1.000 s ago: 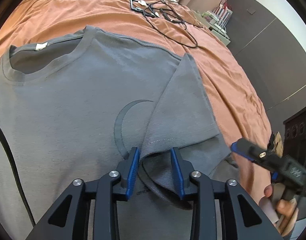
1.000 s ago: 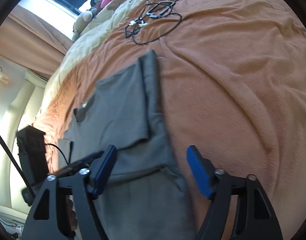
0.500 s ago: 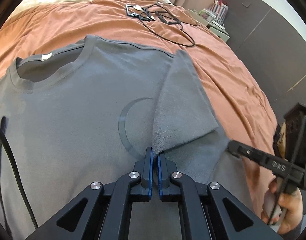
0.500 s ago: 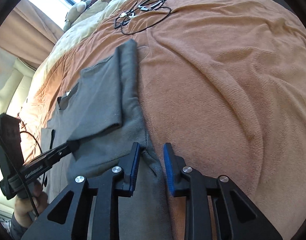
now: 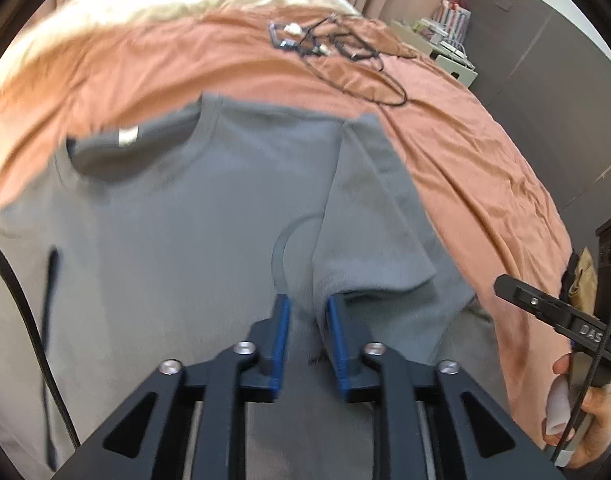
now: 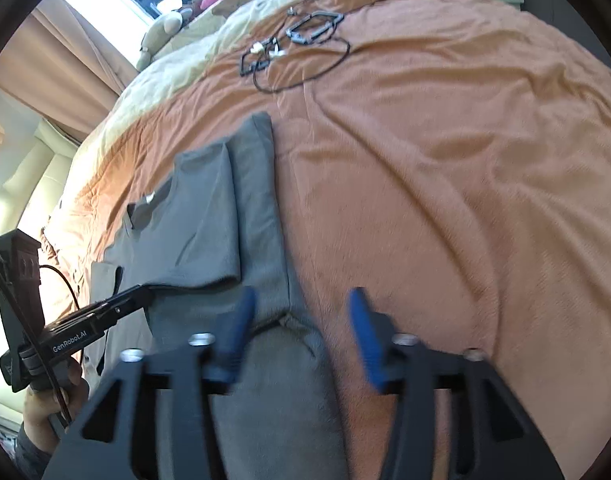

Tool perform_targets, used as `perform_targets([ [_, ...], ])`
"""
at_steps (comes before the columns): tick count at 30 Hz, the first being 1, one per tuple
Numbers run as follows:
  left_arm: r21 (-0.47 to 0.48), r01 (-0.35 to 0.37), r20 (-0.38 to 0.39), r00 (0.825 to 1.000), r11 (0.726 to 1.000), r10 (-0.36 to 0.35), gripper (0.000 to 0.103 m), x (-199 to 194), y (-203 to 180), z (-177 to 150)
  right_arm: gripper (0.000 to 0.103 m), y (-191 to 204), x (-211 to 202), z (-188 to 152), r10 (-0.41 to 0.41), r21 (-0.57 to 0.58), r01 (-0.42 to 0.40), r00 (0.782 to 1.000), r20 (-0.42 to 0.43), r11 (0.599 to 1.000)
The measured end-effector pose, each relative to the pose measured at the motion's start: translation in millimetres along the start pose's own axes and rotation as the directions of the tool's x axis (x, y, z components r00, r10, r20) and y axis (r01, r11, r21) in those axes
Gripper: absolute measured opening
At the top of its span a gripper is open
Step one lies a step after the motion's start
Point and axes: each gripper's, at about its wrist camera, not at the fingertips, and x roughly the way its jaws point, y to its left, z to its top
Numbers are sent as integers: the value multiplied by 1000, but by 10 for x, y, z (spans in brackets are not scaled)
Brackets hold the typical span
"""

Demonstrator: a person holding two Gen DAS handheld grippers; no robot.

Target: Fold small clothes

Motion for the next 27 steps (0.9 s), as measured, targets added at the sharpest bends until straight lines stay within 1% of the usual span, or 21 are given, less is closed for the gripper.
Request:
perform_targets([
  [3,36,-21,35,999,999,20,39,-22,-131,78,53,-38,-33,-16,9,8,-9,1000,18,1000],
  [4,39,-39,48,998,999,37,39,-31,-165,97,53,-48,-31,-32,8,12,-8,1000,21,1000],
  [5,39,-41,57,998,998,39,39,-45,-169,101,53,-63,-29,-49,6,16,-7,1000,23,1000],
  [7,48,2,74,997,999,-5,39,-31,-241,121,53,-104,-25,-74,6,26,-7,1000,26,1000],
  [12,100,74,31,997,992,-77,39,149,-464,64,53,-173,-64,-83,50,64,-52,998,28,997],
  [14,110,85,20,996,990,-88,39,244,-553,40,53,-216,-88,-51,57,71,-59,998,34,996],
  [20,79,136,-8,991,988,-136,39,486,-719,60,53,-275,-209,-55,33,55,-38,997,73,998],
  [21,74,139,-12,990,988,-138,39,520,-742,59,53,-267,-218,-68,35,52,-39,996,77,998],
  [23,82,108,-19,994,991,-107,39,599,-778,51,53,-269,-222,-71,36,52,-41,995,88,998],
  [25,81,84,1,996,993,-85,34,618,-771,63,53,-270,-209,-67,39,61,-44,995,95,997],
  [26,73,76,8,997,994,-77,18,610,-750,81,53,-265,-192,-59,40,61,-46,995,93,997],
  [27,61,72,8,997,995,-73,6,595,-714,106,53,-247,-171,-52,41,60,-47,995,90,997],
])
